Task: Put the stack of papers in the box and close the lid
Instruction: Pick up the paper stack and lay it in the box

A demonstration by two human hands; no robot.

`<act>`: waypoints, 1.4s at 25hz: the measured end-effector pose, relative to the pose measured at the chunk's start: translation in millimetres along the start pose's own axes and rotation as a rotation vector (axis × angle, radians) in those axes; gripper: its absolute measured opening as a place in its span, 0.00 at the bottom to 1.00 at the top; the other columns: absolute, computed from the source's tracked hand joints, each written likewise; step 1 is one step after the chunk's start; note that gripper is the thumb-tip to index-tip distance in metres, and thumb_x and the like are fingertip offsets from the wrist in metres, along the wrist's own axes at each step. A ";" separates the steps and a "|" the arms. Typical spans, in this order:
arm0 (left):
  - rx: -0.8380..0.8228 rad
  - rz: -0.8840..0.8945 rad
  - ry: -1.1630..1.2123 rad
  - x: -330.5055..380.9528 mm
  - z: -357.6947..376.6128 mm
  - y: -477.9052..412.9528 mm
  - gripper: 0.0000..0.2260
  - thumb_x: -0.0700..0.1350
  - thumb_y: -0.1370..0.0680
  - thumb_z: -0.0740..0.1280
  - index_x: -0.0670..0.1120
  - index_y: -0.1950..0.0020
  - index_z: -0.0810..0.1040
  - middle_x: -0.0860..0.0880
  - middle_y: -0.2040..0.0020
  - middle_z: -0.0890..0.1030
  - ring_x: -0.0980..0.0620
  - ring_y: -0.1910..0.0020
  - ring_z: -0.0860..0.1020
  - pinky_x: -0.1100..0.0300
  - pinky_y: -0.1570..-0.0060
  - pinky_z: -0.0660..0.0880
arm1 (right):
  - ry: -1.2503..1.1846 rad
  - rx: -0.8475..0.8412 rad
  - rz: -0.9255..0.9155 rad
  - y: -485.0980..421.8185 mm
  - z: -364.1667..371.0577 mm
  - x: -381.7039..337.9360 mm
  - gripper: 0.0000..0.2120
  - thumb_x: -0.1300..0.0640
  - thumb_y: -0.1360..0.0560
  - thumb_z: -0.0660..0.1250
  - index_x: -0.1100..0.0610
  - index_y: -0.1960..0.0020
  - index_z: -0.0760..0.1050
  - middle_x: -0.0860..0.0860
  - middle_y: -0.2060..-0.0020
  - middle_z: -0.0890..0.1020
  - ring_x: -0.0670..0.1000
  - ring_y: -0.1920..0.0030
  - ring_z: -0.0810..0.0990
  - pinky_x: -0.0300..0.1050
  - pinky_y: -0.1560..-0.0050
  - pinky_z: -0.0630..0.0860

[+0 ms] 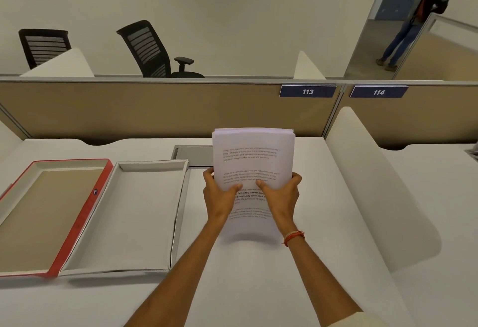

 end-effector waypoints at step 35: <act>-0.058 -0.167 -0.425 -60.2 -233.1 -96.7 0.33 0.47 0.36 0.81 0.43 0.38 0.67 0.43 0.41 0.79 0.45 0.47 0.81 0.57 0.56 0.78 | 0.419 -0.335 0.096 103.2 207.9 -60.3 0.32 0.46 0.35 0.79 0.60 0.42 0.68 0.57 0.46 0.81 0.57 0.48 0.84 0.43 0.61 0.78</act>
Point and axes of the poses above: each hand's wrist, its own y-axis away from the middle knuckle, its own z-axis out of the palm, x = y × z, the point moved 1 cm from there along -y, towards the middle knuckle
